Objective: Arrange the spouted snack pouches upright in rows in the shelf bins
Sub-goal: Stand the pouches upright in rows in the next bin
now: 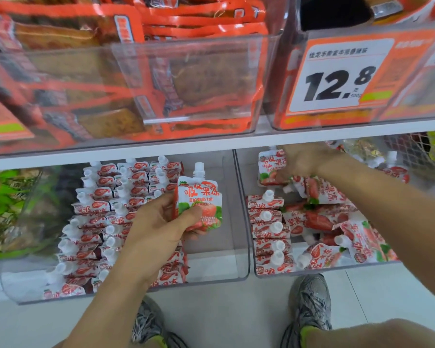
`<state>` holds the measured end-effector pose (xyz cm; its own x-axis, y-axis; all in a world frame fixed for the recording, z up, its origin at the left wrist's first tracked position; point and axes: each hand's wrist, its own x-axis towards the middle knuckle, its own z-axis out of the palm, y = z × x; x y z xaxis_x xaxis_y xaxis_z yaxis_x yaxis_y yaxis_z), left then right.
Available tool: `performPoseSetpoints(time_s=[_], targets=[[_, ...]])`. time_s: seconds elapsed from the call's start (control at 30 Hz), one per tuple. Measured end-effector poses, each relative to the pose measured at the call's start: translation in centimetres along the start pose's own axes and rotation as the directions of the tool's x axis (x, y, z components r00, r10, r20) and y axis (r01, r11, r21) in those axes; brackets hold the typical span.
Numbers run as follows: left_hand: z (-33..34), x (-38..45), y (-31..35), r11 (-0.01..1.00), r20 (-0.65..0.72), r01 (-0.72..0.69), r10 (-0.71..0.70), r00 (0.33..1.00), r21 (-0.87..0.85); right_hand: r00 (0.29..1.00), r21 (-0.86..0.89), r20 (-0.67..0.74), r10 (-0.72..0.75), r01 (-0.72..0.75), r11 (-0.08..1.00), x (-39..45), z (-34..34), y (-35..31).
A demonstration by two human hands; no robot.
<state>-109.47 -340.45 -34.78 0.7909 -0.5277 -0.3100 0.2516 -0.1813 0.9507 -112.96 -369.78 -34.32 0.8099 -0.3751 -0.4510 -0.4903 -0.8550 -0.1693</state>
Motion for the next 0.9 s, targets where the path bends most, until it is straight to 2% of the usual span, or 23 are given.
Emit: performPoseSetpoints(time_s=[0.07, 0.13, 0.2, 0.23, 0.43, 0.53, 0.7, 0.83, 0.9], targets=[[0.2, 0.1, -0.1, 1.0, 0.002, -0.001, 0.0, 1.0, 0.018, 0.994, 0.117, -0.109, 0.013, 0.0, 0.993, 0.1, 0.1, 0.3], [0.4, 0.1, -0.2, 1.0, -0.01, -0.001, 0.001, 1.0, 0.029, 0.967, 0.217, -0.251, -0.047, 0.103, 0.971, 0.3, 1.0, -0.4], [0.6, 0.2, -0.3, 1.0, -0.025, 0.006, -0.006, 1.0, 0.028, 0.948, 0.267, -0.294, -0.122, 0.204, 0.942, 0.9, 2.0, -1.4], [0.7, 0.2, -0.3, 1.0, -0.029, 0.009, -0.009, 1.0, 0.029, 0.947, 0.277, -0.281, -0.153, 0.232, 0.932, 1.5, 2.4, -1.6], [1.5, 0.2, -0.3, 0.998, -0.021, 0.021, -0.02, 1.0, 0.059, 0.948, 0.073, -0.137, -0.287, 0.299, 0.952, 1.5, 2.8, -0.9], [1.7, 0.3, -0.2, 0.997, -0.027, 0.019, -0.017, 0.999, 0.07, 0.951, 0.014, -0.084, -0.297, 0.299, 0.954, 1.3, 2.6, 0.6], [1.7, 0.2, -0.3, 0.997, -0.009, 0.016, -0.015, 1.0, 0.081, 0.95, 0.058, -0.045, -0.309, 0.311, 0.949, 0.7, 1.9, 1.8], [2.0, 0.2, -0.4, 0.998, -0.006, 0.008, -0.008, 1.0, 0.068, 0.932, 0.353, 0.124, -0.341, 0.28, 0.893, -0.2, 1.4, 0.7], [2.3, 0.3, -0.3, 0.998, -0.004, 0.006, -0.005, 1.0, 0.056, 0.912, 0.326, 0.176, -0.371, 0.301, 0.896, -0.3, 1.4, 0.0]])
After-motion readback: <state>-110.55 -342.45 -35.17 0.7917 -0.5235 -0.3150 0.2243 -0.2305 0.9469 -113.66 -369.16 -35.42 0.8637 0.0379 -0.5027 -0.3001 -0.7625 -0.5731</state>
